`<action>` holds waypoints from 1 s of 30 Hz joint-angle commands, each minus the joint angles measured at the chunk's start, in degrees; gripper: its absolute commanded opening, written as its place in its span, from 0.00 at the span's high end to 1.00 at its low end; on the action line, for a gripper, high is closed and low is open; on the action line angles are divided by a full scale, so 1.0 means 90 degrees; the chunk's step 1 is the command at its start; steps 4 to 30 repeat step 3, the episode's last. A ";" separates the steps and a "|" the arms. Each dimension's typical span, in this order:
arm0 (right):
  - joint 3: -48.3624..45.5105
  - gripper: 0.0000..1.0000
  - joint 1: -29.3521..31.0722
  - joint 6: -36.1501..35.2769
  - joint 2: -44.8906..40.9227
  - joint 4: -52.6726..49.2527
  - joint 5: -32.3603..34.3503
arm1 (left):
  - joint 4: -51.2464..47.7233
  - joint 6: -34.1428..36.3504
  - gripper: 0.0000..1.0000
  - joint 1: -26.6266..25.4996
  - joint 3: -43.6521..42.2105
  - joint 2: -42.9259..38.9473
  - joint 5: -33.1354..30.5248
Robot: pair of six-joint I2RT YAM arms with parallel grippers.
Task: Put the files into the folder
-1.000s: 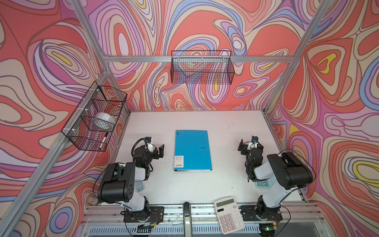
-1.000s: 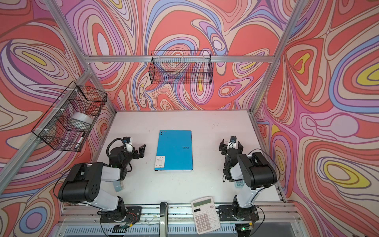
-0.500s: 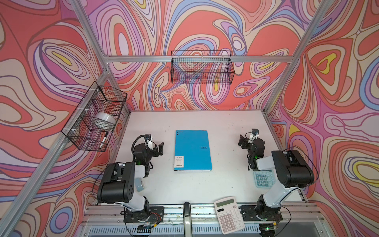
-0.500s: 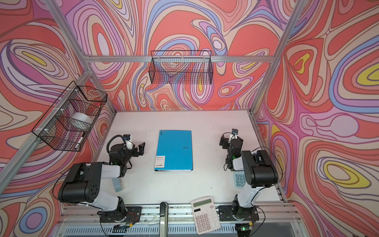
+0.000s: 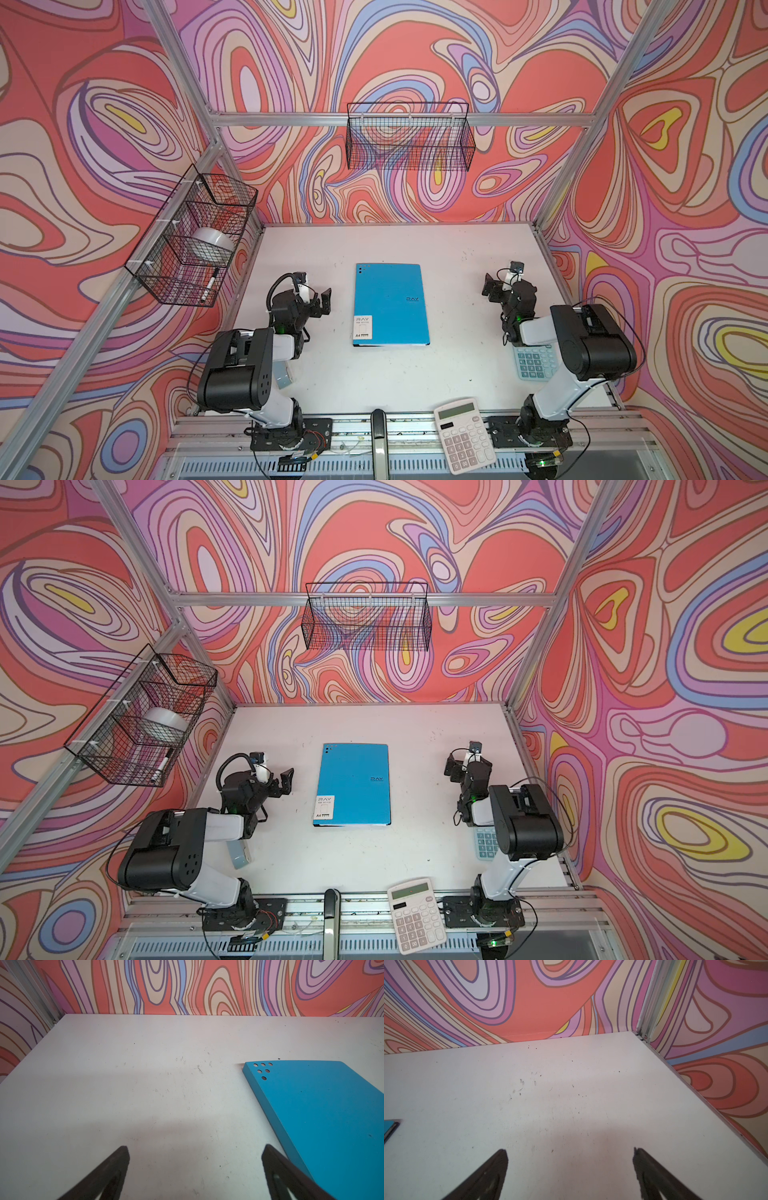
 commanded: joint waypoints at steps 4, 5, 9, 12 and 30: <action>-0.0052 0.02 0.0006 0.0044 -0.0023 -0.0032 -0.0045 | 0.0032 0.0100 0.00 -0.0055 -0.0006 -0.0010 -0.0024; -0.0052 0.02 0.0006 0.0044 -0.0023 -0.0032 -0.0045 | 0.0032 0.0100 0.00 -0.0055 -0.0006 -0.0010 -0.0024; -0.0052 0.02 0.0006 0.0044 -0.0023 -0.0032 -0.0045 | 0.0032 0.0100 0.00 -0.0055 -0.0006 -0.0010 -0.0024; -0.0052 0.02 0.0006 0.0044 -0.0023 -0.0032 -0.0045 | 0.0032 0.0100 0.00 -0.0055 -0.0006 -0.0010 -0.0024; -0.0052 0.02 0.0006 0.0044 -0.0023 -0.0032 -0.0045 | 0.0032 0.0100 0.00 -0.0055 -0.0006 -0.0010 -0.0024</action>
